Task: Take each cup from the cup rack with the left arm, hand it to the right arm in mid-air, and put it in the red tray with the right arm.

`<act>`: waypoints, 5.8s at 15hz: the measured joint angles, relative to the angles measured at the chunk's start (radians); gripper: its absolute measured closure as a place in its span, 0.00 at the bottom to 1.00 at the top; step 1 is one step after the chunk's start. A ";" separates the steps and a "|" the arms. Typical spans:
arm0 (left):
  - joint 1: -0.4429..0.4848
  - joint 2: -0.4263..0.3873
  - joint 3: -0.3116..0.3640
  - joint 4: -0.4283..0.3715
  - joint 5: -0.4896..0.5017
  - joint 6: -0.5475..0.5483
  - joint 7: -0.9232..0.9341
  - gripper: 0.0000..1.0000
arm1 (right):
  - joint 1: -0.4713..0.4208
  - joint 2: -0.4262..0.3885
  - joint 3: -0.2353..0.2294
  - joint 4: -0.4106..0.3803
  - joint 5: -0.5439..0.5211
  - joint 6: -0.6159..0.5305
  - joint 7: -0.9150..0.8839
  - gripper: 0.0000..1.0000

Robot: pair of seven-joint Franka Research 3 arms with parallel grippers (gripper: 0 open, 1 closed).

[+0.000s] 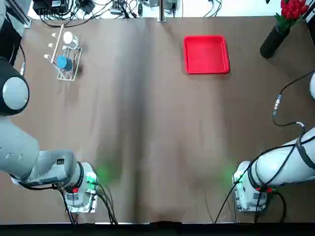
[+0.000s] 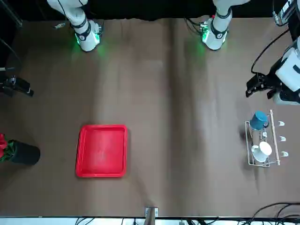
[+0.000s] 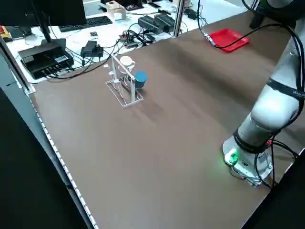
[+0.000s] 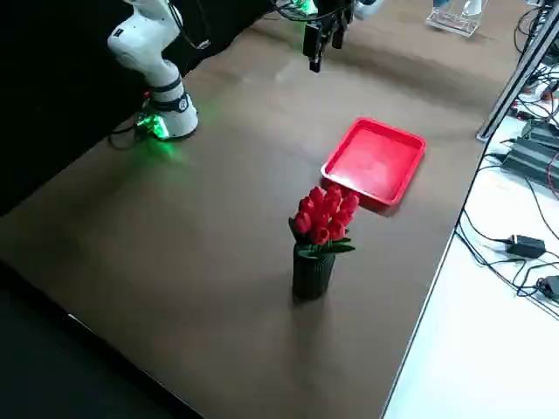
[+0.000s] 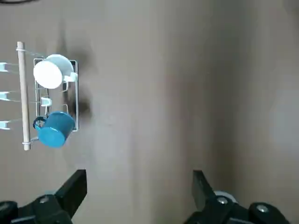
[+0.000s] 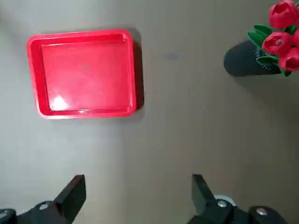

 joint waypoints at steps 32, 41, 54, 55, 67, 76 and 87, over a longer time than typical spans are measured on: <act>0.106 0.149 0.004 -0.391 0.320 0.434 0.819 0.00 | -0.028 0.000 0.004 -0.003 0.005 0.000 -0.085 0.00; 0.232 0.117 0.004 -0.659 0.415 0.780 0.870 0.00 | -0.035 0.000 0.001 -0.004 0.006 0.012 -0.085 0.00; 0.307 0.071 0.004 -0.782 0.509 0.895 0.870 0.00 | -0.029 0.000 0.000 -0.012 0.006 0.016 -0.081 0.00; 0.311 0.071 0.004 -0.786 0.512 0.899 0.871 0.00 | -0.029 0.000 0.000 -0.012 0.005 0.015 -0.078 0.00; 0.314 0.083 0.003 -0.797 0.557 0.902 0.871 0.04 | -0.023 0.000 0.002 -0.012 0.004 0.033 -0.066 0.00; 0.314 0.082 -0.003 -0.754 0.562 0.891 0.871 0.25 | -0.018 0.000 0.004 -0.013 0.004 0.027 -0.056 0.00; 0.313 -0.010 -0.128 -0.572 0.502 0.588 0.861 0.25 | -0.007 0.001 0.008 -0.015 0.006 0.026 -0.047 0.00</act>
